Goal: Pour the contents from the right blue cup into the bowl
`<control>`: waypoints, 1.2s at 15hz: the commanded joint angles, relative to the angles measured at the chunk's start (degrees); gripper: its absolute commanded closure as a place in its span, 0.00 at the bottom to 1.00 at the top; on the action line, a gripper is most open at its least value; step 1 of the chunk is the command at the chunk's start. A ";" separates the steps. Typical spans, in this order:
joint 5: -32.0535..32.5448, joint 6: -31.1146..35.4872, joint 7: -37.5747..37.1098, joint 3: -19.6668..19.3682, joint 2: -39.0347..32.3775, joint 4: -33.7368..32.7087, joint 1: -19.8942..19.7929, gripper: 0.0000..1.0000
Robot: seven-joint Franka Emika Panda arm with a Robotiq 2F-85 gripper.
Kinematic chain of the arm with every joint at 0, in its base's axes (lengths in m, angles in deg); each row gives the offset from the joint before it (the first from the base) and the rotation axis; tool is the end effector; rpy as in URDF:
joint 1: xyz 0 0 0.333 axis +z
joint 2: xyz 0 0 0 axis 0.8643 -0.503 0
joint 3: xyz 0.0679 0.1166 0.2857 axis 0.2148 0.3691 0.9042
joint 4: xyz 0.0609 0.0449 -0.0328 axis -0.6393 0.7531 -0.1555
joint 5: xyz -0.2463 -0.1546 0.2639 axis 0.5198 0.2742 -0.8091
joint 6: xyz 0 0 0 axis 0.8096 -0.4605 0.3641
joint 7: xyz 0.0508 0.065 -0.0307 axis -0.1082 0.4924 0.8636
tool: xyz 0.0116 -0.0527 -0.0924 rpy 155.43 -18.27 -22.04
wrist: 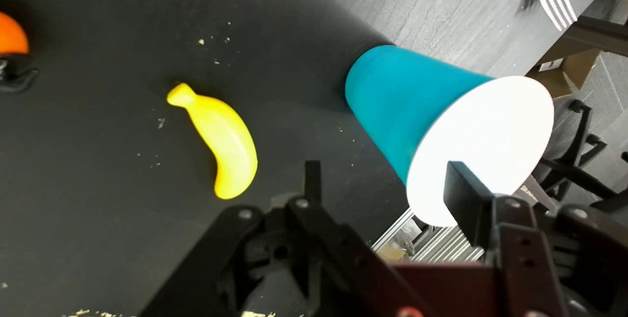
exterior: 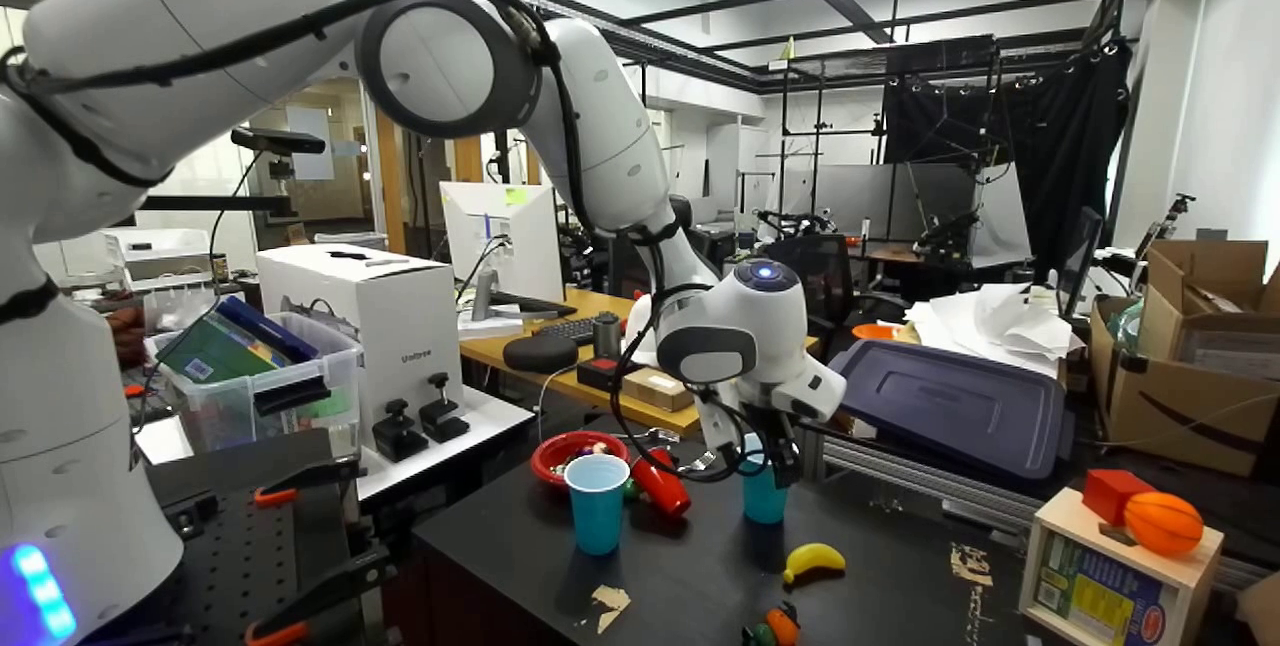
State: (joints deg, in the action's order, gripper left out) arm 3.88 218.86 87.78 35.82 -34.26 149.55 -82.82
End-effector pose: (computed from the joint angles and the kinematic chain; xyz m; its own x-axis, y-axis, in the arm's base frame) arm 0.6771 -0.1484 0.0625 0.8199 -0.5219 0.2355 -0.4319 -0.8337 -0.3441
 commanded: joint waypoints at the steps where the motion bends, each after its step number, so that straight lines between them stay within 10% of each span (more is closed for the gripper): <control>1: 0.41 1.35 1.10 0.51 0.77 1.31 -0.71 0.04; 18: 9.46 -19.37 -2.69 -14.94 28.17 20.35 9.85 0.00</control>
State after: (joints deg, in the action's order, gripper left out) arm 10.55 204.73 86.44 23.88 -13.32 164.54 -76.12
